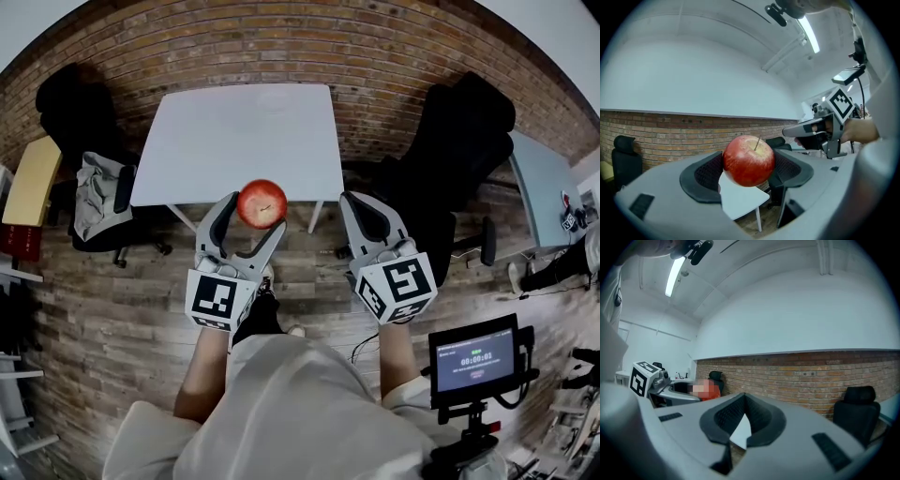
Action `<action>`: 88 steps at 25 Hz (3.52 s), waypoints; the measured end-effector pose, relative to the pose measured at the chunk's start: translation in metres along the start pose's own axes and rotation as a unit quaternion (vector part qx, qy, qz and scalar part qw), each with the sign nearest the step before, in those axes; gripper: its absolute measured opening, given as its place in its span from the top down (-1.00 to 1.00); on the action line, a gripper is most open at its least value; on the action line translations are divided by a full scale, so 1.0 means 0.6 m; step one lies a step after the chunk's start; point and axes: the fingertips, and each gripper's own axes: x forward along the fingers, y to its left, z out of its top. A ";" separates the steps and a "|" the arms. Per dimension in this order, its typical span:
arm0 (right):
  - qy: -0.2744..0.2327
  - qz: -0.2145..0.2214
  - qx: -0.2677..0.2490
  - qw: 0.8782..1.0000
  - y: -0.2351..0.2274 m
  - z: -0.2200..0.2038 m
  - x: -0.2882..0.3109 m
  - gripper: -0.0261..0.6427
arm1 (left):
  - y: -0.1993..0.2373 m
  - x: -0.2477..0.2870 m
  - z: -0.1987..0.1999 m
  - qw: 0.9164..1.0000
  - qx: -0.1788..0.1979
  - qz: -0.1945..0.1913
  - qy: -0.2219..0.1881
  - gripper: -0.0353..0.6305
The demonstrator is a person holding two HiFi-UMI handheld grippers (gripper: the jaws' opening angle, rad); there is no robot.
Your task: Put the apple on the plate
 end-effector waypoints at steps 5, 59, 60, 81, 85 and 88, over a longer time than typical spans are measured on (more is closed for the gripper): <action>0.002 0.000 -0.008 1.000 -0.028 -0.001 0.070 0.91 | 0.048 0.062 -0.018 1.000 -0.004 -0.005 -0.001 -0.17; 0.124 -0.035 0.047 0.991 -0.377 -0.145 0.767 0.91 | 0.519 0.767 -0.363 0.976 -0.113 -0.085 0.167 -0.17; 0.128 -0.036 0.049 0.990 -0.383 -0.152 0.773 0.91 | 0.522 0.777 -0.372 0.975 -0.115 -0.085 0.171 -0.17; 0.194 -0.052 0.089 0.975 -0.459 -0.266 0.841 0.91 | 0.559 0.896 -0.576 0.950 -0.187 -0.078 0.236 -0.17; 0.201 -0.046 0.096 0.974 -0.463 -0.282 0.855 0.91 | 0.551 0.909 -0.598 0.947 -0.193 -0.081 0.242 -0.17; 0.205 -0.042 0.099 0.973 -0.462 -0.291 0.860 0.91 | 0.547 0.913 -0.612 0.945 -0.195 -0.081 0.249 -0.17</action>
